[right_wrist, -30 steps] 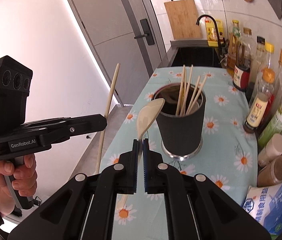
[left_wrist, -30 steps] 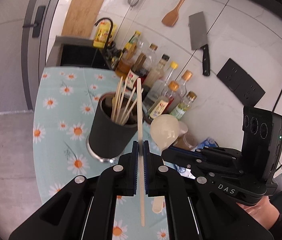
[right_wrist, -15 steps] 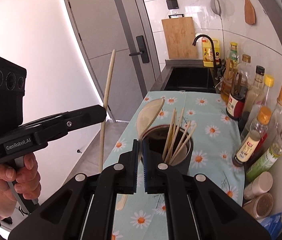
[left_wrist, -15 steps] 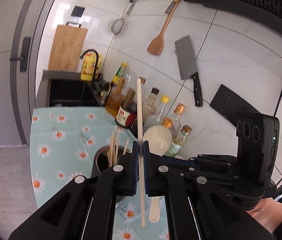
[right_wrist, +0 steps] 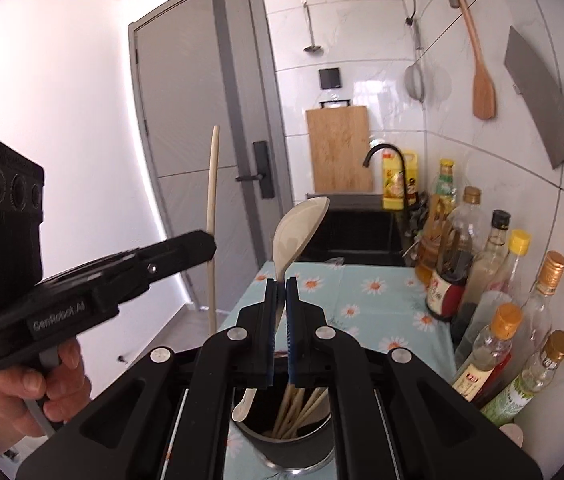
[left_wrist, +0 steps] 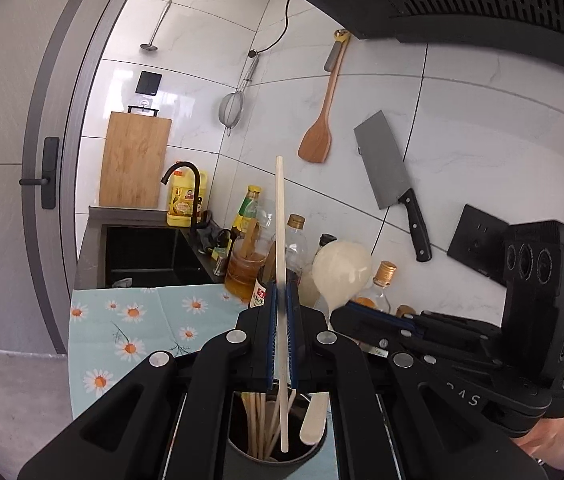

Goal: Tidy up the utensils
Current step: 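Lower the chopstick and spoon into the holder and open both tools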

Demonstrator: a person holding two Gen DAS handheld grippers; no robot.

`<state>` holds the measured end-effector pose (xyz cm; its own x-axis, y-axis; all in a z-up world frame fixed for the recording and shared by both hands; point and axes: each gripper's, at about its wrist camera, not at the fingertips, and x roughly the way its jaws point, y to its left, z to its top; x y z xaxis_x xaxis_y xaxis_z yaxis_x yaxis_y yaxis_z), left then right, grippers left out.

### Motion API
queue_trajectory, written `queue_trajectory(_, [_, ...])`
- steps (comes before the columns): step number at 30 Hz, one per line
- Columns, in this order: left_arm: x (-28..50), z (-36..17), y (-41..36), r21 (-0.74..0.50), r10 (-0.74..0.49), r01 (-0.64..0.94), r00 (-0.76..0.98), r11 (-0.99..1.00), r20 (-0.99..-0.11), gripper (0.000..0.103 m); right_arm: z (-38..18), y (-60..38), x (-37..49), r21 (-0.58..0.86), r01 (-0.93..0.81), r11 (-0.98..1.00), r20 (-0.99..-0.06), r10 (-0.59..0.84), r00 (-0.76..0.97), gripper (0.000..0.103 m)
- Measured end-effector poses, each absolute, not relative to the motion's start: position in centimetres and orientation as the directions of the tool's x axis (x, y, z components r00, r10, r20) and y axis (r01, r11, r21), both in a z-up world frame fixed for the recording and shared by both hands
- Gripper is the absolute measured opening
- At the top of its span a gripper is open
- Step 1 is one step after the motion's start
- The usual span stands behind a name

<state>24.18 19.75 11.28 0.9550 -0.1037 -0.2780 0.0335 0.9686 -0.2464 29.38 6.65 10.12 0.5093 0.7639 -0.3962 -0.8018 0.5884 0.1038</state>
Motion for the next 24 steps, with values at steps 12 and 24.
queue_trajectory(12, [26.0,7.5,19.5,-0.222,-0.106,0.043,0.953,0.974,-0.283,0.004,6.4,7.3,32.5,0.133,-0.751,0.647,-0.454,0.714,0.534,0.006])
queue_trajectory(24, [26.0,5.0,19.5,-0.261,-0.159,0.067,0.923,0.963,-0.35,0.005,4.3,7.9,32.1,0.132,-0.755,0.643,-0.517,0.694,0.501,0.006])
